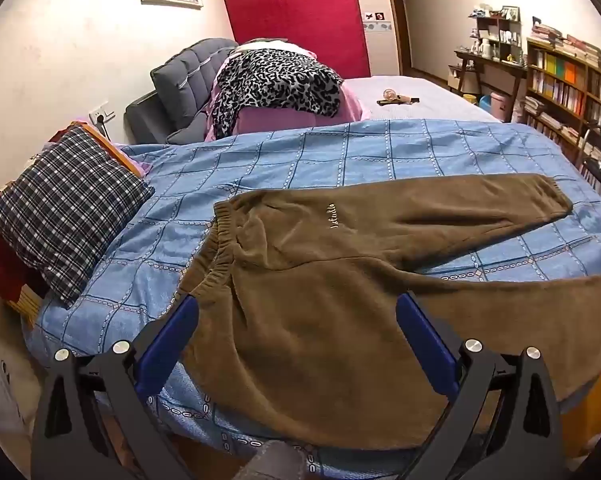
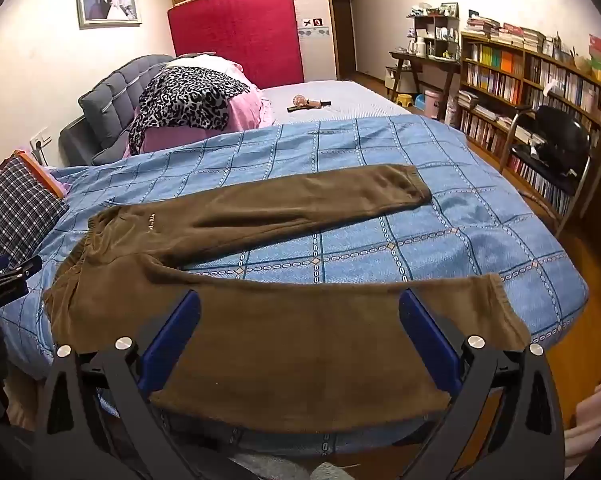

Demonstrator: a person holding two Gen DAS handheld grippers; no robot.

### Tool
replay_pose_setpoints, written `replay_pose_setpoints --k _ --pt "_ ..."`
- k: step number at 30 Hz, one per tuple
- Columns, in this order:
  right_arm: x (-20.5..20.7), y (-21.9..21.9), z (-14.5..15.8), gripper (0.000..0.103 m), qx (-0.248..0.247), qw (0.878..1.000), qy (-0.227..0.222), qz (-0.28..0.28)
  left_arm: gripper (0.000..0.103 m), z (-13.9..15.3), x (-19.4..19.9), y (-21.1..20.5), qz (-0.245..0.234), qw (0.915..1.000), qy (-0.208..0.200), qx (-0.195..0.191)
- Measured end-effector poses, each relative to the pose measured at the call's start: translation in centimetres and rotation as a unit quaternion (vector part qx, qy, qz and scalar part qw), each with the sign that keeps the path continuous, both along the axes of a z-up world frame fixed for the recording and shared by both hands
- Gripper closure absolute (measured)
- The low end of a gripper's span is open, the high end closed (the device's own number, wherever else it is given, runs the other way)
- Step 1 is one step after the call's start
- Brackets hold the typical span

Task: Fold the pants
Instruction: 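Move both grippers toward the brown sweatpants waistband and leg cuffs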

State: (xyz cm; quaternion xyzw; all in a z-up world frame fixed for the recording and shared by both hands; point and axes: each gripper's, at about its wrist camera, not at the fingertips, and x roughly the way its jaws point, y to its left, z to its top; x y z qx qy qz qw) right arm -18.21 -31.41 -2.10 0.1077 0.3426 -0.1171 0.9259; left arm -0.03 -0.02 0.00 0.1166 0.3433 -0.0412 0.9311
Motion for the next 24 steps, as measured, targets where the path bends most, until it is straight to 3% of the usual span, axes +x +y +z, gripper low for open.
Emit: replay_pose_setpoints --k 4,11,24 --pt "0.2 0.1 0.2 0.003 -0.009 1.000 0.002 0.001 0.005 -0.2 0.1 0.3 0.000 0.9999 0.010 -0.005" --pt "-0.7 0.1 -2.8 0.003 -0.007 1.000 0.004 -0.007 0.005 -1.4 1.9 0.5 0.015 0.9992 0.036 0.007" --pt "1.7 -1.4 -3.1 0.003 0.015 0.999 0.037 -0.015 0.005 -3.3 2.6 0.4 0.019 0.9982 0.055 0.015"
